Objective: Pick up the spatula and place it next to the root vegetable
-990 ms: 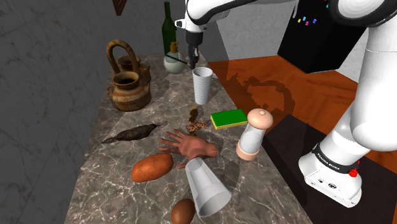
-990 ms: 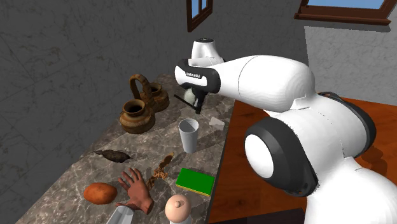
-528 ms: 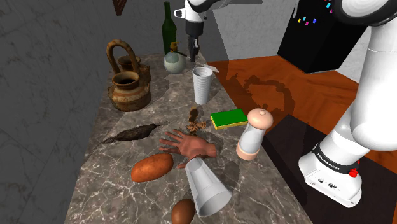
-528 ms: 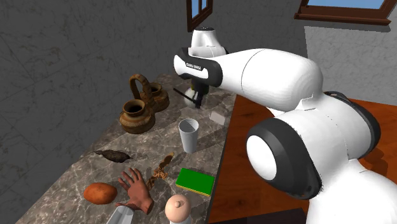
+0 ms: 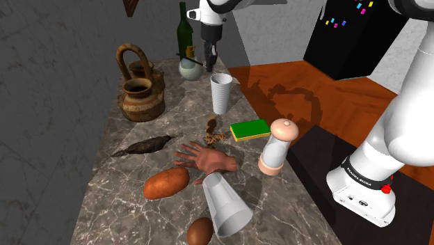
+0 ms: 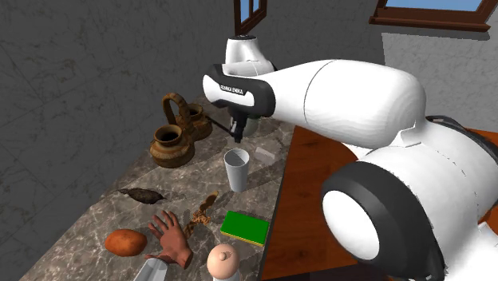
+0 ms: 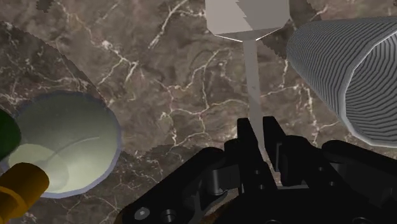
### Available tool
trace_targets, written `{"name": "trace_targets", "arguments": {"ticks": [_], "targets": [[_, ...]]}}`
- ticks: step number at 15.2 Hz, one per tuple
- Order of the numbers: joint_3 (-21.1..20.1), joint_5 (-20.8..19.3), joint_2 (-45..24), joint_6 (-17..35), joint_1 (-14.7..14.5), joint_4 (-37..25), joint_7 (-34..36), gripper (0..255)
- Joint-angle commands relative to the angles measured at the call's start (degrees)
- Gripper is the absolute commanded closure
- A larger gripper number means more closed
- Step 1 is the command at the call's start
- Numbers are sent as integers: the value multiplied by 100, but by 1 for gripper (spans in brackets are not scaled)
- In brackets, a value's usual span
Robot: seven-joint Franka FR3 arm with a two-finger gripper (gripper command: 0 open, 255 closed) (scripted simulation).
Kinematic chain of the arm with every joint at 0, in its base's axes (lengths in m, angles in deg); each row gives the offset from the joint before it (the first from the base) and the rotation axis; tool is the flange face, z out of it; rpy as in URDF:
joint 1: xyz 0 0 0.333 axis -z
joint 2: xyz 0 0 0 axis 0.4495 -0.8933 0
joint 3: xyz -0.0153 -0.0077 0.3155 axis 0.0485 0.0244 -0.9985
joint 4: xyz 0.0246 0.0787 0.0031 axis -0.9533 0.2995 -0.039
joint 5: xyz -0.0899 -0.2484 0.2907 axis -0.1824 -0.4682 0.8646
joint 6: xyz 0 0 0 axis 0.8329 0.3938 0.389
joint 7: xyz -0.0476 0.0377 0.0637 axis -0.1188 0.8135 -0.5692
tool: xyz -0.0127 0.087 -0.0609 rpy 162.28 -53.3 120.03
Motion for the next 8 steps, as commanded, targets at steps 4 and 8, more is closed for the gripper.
{"name": "trace_targets", "arguments": {"ticks": [4,8], "targets": [[-217,-9,546,246,-321,771,548,255],[-421,-3,901,378,-574,1237,1005,255]]}}
